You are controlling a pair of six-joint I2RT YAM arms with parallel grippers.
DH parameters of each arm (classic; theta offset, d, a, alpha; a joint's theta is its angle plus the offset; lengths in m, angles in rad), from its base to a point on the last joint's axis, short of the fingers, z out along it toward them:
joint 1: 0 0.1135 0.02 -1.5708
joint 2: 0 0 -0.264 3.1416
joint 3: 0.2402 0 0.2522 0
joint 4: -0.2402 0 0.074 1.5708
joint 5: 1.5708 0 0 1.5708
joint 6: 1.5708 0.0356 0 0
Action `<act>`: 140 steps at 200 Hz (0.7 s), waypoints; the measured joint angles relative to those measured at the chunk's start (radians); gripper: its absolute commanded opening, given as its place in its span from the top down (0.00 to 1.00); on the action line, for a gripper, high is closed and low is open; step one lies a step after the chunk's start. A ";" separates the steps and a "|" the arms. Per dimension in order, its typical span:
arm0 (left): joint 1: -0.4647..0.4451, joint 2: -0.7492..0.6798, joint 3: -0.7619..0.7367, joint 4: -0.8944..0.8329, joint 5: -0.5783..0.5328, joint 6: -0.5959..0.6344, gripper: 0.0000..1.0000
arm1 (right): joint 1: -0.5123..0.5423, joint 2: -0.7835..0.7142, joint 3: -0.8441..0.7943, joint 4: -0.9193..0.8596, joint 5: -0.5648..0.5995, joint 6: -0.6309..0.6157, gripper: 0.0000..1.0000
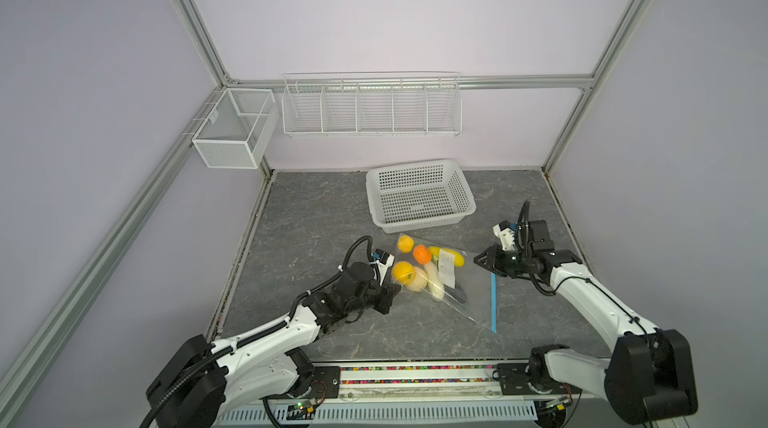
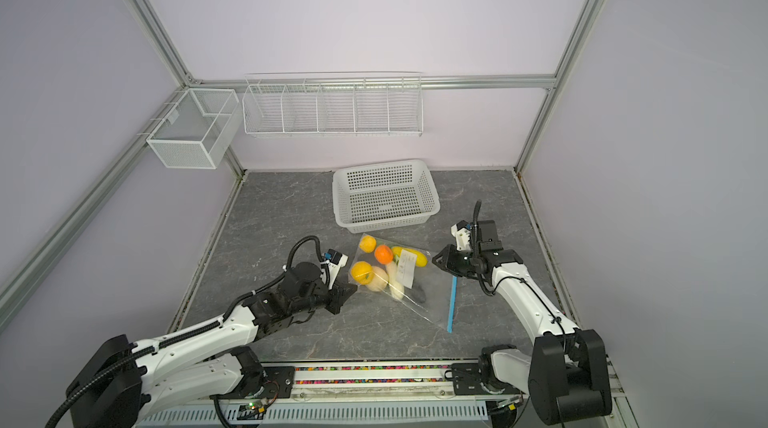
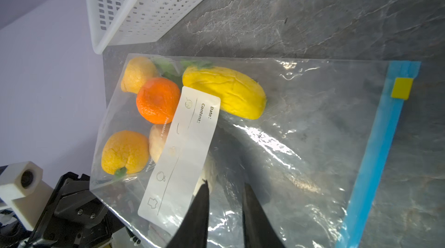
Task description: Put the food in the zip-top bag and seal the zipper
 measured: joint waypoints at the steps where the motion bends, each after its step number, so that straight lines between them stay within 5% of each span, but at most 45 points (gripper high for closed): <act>1: 0.000 -0.002 -0.001 -0.001 0.000 -0.002 1.00 | 0.000 0.000 0.000 0.000 0.000 0.000 0.71; 68: -0.140 -0.151 -0.055 -0.134 -0.135 -0.106 1.00 | 0.004 -0.013 -0.005 0.048 -0.016 0.010 0.70; 117: -0.270 -0.108 -0.079 -0.183 -0.233 -0.192 1.00 | 0.020 0.005 -0.010 0.047 -0.034 0.007 0.67; 140: -0.287 -0.088 -0.079 -0.235 -0.253 -0.215 0.74 | 0.035 0.023 -0.009 0.047 -0.042 0.005 0.65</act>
